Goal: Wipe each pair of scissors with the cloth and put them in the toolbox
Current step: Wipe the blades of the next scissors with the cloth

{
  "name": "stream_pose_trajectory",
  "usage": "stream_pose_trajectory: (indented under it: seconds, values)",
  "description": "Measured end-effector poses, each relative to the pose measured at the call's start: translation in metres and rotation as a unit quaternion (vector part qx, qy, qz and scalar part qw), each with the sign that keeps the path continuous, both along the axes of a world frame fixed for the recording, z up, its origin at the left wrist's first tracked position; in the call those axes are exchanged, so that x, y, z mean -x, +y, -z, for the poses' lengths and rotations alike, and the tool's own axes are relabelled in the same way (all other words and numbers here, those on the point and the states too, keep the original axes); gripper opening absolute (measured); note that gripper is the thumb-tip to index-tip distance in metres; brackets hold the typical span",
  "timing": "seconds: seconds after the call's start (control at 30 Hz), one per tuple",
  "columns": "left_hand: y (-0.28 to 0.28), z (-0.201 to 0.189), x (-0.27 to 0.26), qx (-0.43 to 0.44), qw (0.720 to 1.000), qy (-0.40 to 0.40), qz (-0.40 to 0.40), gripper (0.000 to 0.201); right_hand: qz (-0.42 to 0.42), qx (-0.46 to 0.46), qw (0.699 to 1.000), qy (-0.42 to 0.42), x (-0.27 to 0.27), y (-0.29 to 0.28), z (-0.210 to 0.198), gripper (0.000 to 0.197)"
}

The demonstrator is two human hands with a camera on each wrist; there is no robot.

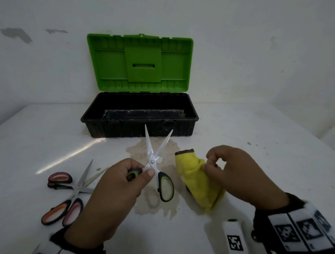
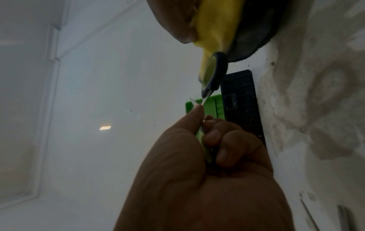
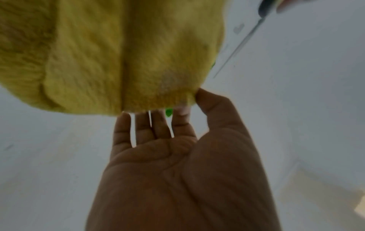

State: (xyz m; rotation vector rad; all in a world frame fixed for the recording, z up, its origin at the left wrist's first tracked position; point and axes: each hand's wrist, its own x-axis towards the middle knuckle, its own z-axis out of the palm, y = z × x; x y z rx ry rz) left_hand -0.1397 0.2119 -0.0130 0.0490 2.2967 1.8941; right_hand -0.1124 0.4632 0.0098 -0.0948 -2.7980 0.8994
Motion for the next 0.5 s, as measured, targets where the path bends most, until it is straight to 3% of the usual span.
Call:
stream_pose_trajectory:
  seconds: [0.17, 0.33, 0.5]
  values:
    - [0.006, -0.007, -0.007, 0.03, 0.998, 0.051, -0.007, 0.017, -0.013, 0.155, 0.984, 0.082, -0.012, -0.01, -0.009, 0.021]
    - [0.013, -0.013, -0.013, 0.115, 0.985, 0.13, -0.02, 0.025, -0.025, 0.187, 0.975, 0.119, -0.016, -0.037, -0.012, 0.016]
    - [0.014, -0.017, -0.015, 0.136, 0.978, 0.157, -0.038, 0.023, -0.039, 0.241, 0.964, 0.105, -0.019, -0.058, -0.008, 0.008]
